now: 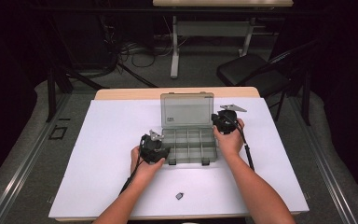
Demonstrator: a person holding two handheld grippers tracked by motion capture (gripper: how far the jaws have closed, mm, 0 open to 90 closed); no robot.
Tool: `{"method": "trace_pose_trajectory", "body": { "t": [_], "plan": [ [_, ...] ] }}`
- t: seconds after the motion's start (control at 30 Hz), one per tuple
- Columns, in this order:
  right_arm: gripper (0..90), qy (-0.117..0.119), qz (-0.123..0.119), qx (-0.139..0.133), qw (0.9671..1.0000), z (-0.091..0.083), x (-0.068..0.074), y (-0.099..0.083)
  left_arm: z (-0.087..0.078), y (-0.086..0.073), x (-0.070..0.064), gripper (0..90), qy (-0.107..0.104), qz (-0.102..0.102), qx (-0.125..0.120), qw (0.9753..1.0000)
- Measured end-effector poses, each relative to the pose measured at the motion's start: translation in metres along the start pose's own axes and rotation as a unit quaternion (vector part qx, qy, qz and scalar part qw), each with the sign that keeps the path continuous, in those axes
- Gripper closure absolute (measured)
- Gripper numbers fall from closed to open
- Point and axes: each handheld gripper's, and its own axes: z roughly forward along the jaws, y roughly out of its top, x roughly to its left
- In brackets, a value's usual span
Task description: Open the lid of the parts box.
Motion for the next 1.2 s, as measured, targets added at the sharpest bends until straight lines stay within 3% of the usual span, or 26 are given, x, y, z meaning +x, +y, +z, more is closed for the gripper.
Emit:
{"method": "trace_pose_trajectory", "body": {
  "t": [0.5, 1.2],
  "plan": [
    [88.6, -0.004, 0.003, 0.021, 0.9998, 0.008, -0.002, 0.003, 0.0, 0.0, 0.0, 56.4, 0.0, 0.0, 0.0, 1.0],
    [89.1, -0.006, 0.008, 0.031, 0.9995, 0.015, -0.004, 0.001, 0.001, 0.0, 0.0, 56.4, 0.002, -0.001, -0.003, 1.0]
  ]
}}
